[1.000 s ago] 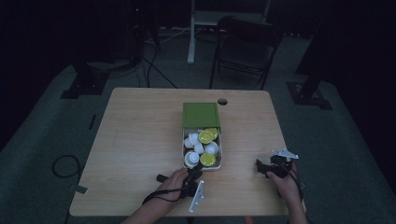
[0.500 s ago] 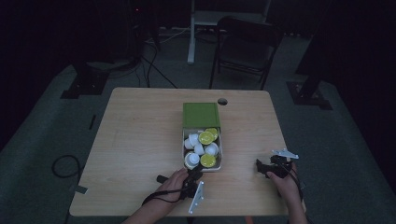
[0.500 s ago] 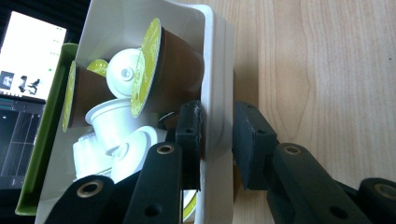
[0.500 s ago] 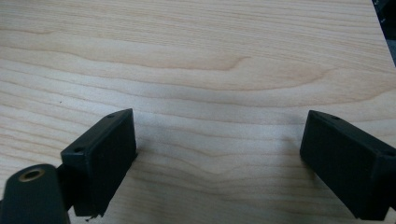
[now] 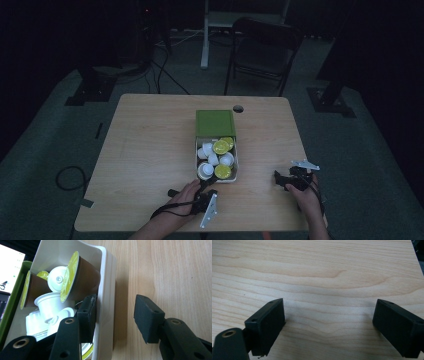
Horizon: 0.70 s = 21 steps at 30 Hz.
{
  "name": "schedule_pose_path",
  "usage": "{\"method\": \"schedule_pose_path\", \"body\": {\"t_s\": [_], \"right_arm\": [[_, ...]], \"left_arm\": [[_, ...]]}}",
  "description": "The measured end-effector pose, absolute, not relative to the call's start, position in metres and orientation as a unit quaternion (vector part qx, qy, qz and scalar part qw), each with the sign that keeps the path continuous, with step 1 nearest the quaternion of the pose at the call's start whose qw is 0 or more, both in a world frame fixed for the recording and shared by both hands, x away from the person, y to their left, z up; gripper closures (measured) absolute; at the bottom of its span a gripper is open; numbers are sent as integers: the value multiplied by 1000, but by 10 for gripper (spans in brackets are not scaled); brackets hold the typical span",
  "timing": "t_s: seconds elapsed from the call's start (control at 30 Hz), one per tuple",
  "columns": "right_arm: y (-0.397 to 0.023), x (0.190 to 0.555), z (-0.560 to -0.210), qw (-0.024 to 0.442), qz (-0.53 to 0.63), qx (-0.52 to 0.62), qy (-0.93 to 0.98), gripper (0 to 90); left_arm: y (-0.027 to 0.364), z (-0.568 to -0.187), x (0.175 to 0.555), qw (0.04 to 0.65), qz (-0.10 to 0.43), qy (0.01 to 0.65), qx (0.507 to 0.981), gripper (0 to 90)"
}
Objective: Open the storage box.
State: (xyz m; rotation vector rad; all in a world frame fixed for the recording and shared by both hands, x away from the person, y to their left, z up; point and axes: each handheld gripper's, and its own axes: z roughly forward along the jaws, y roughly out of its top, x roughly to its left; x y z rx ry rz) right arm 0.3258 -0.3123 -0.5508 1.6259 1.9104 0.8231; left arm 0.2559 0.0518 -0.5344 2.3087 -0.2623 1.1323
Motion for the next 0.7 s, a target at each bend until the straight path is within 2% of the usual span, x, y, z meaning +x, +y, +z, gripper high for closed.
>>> {"method": "schedule_pose_path", "body": {"t_s": [0.2, 0.5, 0.7], "right_arm": [[-312, 326, -551, 248, 302, 597, 701, 102], [-312, 326, -551, 248, 302, 597, 701, 102], [-312, 326, -551, 248, 302, 597, 701, 102]], "left_arm": [[54, -526, 258, 326, 398, -58, 856, 508], [62, -520, 258, 365, 371, -26, 854, 508], [70, -515, 260, 395, 342, 11, 853, 451]]}}
